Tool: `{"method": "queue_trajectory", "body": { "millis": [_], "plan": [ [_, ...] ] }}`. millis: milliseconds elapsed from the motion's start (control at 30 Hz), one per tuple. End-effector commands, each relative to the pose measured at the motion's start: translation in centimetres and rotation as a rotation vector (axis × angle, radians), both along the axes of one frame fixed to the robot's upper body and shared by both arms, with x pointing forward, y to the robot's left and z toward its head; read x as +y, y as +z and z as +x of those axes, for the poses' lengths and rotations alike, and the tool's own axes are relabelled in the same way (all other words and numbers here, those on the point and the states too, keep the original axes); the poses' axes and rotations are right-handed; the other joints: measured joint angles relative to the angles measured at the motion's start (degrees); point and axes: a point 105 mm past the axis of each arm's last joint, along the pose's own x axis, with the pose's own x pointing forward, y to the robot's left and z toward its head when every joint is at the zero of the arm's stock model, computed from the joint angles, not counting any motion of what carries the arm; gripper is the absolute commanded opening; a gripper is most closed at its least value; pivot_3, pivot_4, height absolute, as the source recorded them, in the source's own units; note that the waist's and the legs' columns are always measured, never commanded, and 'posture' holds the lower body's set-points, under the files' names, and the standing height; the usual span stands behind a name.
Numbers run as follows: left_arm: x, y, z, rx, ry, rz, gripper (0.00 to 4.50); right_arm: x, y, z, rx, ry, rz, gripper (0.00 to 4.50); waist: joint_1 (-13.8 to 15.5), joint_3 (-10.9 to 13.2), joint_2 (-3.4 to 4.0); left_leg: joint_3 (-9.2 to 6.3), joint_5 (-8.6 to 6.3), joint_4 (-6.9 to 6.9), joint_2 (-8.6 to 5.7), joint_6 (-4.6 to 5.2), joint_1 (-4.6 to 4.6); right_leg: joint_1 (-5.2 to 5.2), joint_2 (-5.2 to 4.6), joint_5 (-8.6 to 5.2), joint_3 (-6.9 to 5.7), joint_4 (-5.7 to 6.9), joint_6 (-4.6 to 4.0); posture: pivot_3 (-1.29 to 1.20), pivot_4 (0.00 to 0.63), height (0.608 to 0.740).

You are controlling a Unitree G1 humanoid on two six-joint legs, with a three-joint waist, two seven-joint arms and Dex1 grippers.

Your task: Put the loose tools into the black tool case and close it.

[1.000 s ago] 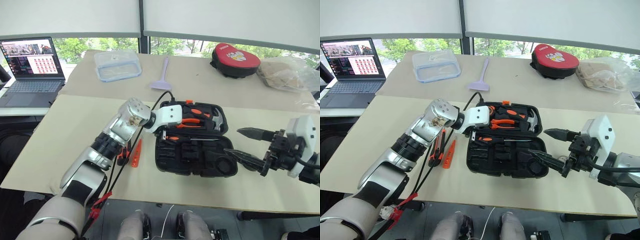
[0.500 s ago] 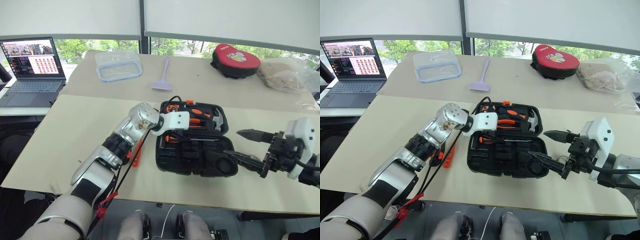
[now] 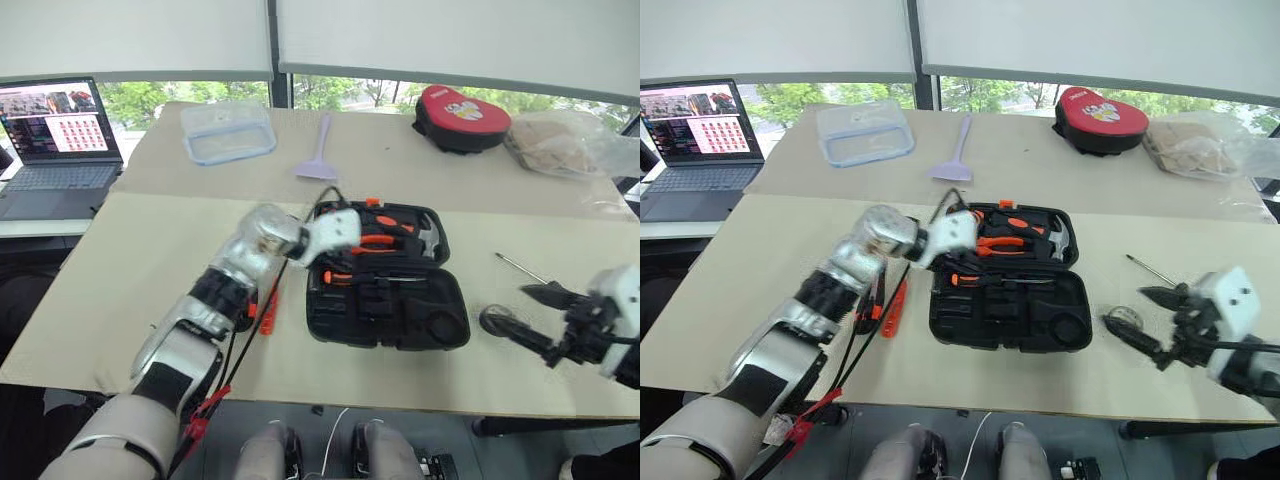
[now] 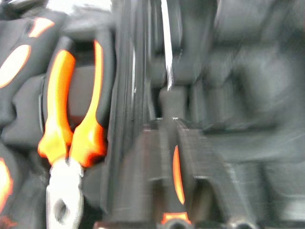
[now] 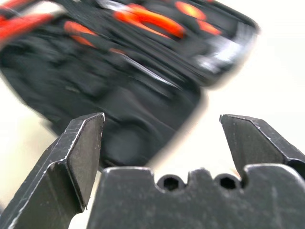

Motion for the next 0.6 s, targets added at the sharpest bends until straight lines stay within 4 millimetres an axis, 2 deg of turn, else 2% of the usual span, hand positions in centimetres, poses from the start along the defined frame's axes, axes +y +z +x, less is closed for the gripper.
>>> {"method": "queue_trajectory", "body": {
  "millis": [33, 167, 233, 367, 400, 567, 600],
  "plan": [
    [2.0, 4.0, -4.2, 0.073, -0.162, -0.128, 2.13, -3.9, 0.4, 0.3, -0.006, -0.079, -0.079, 4.50, -0.14, 0.00, 0.04, 0.04, 0.01, 0.01, -0.02, -0.01, 0.05, -0.02, -0.03, -0.10, 0.06, 0.17, 0.03, 0.00, 0.150, 0.731],
    [4.1, 4.1, -7.3, 0.159, -0.215, -0.114, 3.52, -7.3, -0.7, 1.9, 0.030, -0.136, -0.120, 4.50, -0.33, 0.04, 0.27, 0.08, 0.02, 0.00, -0.04, -0.05, 0.42, 0.30, -0.03, -0.20, 0.15, 0.21, 0.13, 0.00, 0.150, 0.731],
    [4.4, 4.3, -8.5, 0.184, -0.234, -0.114, 4.33, -8.6, -1.3, 2.7, 0.049, -0.154, -0.145, 4.50, -0.42, 0.09, 0.34, 0.09, 0.01, 0.00, -0.06, -0.06, 0.61, 0.50, -0.03, -0.43, 0.20, 0.18, 0.50, 0.00, 0.150, 0.731],
    [4.5, 4.8, -9.7, 0.194, -0.237, -0.122, 4.42, -10.4, -2.3, 4.1, 0.073, -0.174, -0.175, 4.50, -0.30, 0.08, 0.40, 0.06, 0.02, 0.00, -0.09, -0.06, 0.60, 0.50, -0.04, -0.41, 0.25, 0.21, 0.39, 0.00, 0.150, 0.731],
    [4.6, 4.9, -9.9, 0.183, -0.229, -0.121, 4.42, -10.6, -2.7, 4.6, 0.088, -0.178, -0.168, 4.50, -0.31, 0.07, 0.46, 0.07, 0.02, 0.00, -0.09, -0.06, 0.61, 0.50, -0.04, -0.25, 0.27, 0.22, 0.10, 0.00, 0.150, 0.731],
    [4.9, 4.8, -10.4, 0.155, -0.199, -0.109, 4.42, -11.0, -4.1, 6.1, 0.132, -0.202, -0.129, 4.50, -0.89, 0.08, 0.61, 0.09, 0.05, -0.01, -0.09, -0.11, 0.62, 0.50, -0.01, -0.25, 0.29, 0.23, 0.06, 0.00, 0.150, 0.731],
    [5.0, 4.6, -10.3, 0.148, -0.187, -0.102, 4.47, -10.9, -4.4, 6.2, 0.143, -0.200, -0.121, 4.25, -0.92, 0.08, 0.62, 0.09, 0.06, -0.01, -0.09, -0.13, 0.62, 0.50, 0.00, -0.25, 0.28, 0.24, 0.06, 0.00, 0.150, 0.731]
  ]
}}
